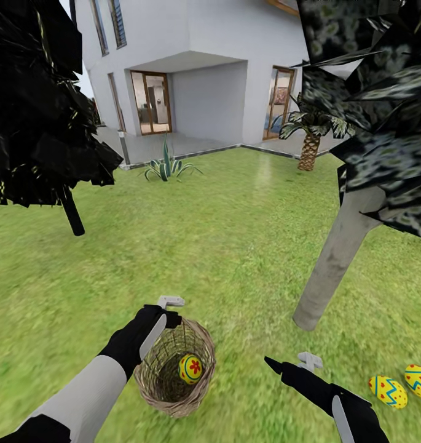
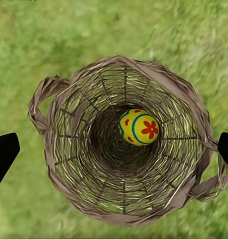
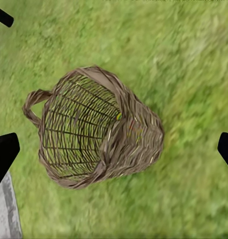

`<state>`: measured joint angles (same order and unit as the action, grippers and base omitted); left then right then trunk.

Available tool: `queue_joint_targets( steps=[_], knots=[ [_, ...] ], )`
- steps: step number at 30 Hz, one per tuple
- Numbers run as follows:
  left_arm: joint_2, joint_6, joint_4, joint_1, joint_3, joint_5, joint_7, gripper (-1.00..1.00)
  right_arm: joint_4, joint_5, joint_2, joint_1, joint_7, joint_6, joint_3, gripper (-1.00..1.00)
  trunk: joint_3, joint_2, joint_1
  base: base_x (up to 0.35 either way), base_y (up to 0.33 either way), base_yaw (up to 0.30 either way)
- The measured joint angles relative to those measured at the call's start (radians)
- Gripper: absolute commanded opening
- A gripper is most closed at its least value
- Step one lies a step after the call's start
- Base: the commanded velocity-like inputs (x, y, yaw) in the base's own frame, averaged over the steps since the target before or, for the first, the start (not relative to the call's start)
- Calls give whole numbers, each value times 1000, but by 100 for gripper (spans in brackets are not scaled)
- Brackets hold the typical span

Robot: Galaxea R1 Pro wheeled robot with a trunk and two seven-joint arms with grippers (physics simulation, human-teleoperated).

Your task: Take the three Easter eggs out of the wicker basket on the lawn in the garden, then place them on the lawn next to a single tree (choose any tree) so that all three eggs are next to the same tree and none are left in the basket.

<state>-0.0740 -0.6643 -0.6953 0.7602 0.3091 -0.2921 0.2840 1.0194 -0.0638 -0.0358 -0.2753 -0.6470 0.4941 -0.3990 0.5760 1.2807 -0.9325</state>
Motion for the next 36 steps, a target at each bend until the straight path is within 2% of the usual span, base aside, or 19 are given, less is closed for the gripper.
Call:
queue_joint_targets(
  steps=[31, 36],
  knots=[
    [0, -1, 73, 35, -1, 1, 0, 100, 0, -2, 0, 0, 0, -1, -1, 100, -97, -217, 119, 0, 0, 0],
    [0, -22, 74, 35, -1, 1, 0, 100, 0, -2, 0, 0, -1, -1, -1, 100, -113, -252, 138, 0, 0, 0]
  ],
)
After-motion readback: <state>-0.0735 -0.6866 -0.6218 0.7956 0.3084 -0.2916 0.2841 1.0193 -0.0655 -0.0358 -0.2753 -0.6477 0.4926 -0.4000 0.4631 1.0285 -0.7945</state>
